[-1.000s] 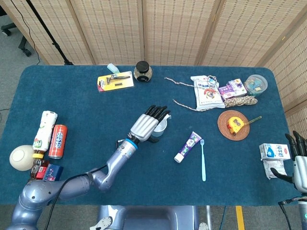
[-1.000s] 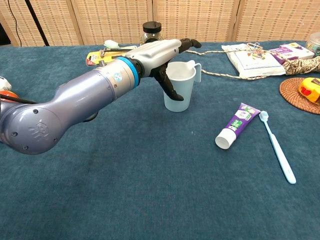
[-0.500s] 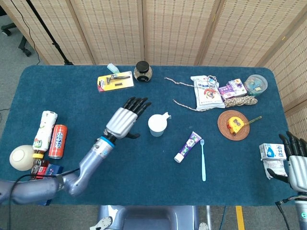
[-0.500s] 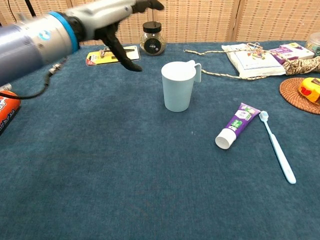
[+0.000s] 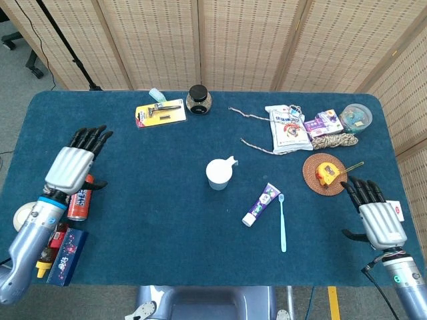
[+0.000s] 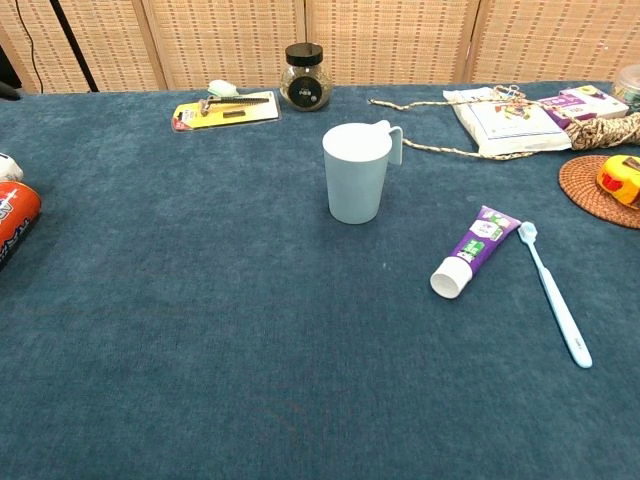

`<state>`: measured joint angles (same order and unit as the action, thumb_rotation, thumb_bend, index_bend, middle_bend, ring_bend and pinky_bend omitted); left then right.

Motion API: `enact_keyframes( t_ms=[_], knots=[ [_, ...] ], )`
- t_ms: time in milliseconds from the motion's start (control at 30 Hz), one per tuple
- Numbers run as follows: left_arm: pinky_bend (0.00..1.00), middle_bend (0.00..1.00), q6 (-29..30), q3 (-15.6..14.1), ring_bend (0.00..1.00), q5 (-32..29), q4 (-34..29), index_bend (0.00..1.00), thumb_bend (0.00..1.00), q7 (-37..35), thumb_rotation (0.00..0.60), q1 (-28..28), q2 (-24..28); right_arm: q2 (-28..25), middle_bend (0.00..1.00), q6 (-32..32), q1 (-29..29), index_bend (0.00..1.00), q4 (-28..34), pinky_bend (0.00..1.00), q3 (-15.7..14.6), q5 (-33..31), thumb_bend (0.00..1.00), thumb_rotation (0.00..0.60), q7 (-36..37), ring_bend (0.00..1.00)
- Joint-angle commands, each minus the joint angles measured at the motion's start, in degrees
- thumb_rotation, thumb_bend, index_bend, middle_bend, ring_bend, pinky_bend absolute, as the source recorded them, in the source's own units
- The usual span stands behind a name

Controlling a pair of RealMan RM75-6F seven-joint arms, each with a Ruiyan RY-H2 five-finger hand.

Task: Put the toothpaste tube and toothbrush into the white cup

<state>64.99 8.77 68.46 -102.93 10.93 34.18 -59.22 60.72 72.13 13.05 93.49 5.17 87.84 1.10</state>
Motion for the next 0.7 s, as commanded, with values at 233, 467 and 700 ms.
enact_keyframes(
  t_ms=[233,467,700],
  knots=[
    [0.00,0.00,8.7,-5.8,0.00,9.1,4.5,0.00,0.09,-18.1,0.600,-12.2,7.6,2.7,0.00,-6.1,6.4,0.00,1.1,0.00,0.4,3.3,0.00,0.600,-1.5,0.00],
    [0.00,0.00,16.0,-8.6,0.00,13.4,4.1,0.00,0.09,-23.8,0.600,-19.0,7.5,8.2,0.00,-11.1,12.5,0.08,-1.6,0.00,0.2,6.8,0.01,0.600,0.9,0.00],
    [0.00,0.00,17.7,-9.3,0.00,16.1,5.2,0.00,0.09,-24.2,0.600,-20.7,6.1,13.6,0.04,-15.7,18.4,0.15,-5.9,0.00,0.3,8.6,0.11,0.600,4.5,0.00]
  ],
)
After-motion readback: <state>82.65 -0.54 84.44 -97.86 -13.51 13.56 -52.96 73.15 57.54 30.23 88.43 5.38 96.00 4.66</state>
